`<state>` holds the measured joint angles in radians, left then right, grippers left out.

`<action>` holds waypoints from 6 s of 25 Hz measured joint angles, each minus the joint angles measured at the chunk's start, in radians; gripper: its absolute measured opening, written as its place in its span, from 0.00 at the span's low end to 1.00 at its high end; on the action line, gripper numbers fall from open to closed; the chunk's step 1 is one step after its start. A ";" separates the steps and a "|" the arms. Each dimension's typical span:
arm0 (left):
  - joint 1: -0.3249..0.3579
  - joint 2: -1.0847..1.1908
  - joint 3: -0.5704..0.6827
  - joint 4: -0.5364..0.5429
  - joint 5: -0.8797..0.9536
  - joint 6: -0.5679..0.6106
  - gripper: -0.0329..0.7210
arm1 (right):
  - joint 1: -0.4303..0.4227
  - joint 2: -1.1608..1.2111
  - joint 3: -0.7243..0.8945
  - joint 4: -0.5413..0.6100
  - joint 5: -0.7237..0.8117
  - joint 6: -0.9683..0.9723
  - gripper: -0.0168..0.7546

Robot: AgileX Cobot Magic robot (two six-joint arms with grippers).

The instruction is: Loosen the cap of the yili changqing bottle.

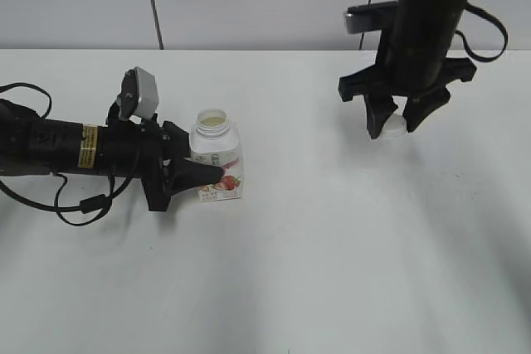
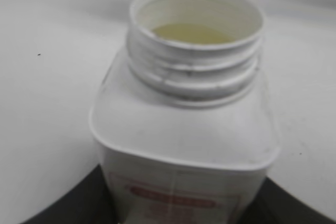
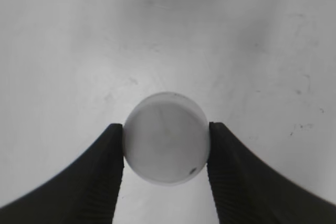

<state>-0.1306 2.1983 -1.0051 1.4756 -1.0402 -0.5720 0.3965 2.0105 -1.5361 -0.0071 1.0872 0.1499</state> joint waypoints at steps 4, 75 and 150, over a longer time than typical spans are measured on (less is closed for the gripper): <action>0.000 0.000 0.000 0.000 -0.017 0.000 0.51 | -0.002 -0.001 0.111 0.007 -0.161 0.000 0.53; 0.225 -0.404 0.000 -0.079 0.636 -0.149 0.67 | -0.002 -0.242 0.004 -0.055 -0.299 0.000 0.78; 0.139 -1.692 0.337 -1.476 2.258 0.610 0.67 | -0.341 -1.453 0.743 0.007 0.122 -0.259 0.78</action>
<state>0.0081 0.5065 -0.6676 0.0000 1.2180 0.0384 0.0557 0.5572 -0.7931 0.0000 1.2088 -0.1090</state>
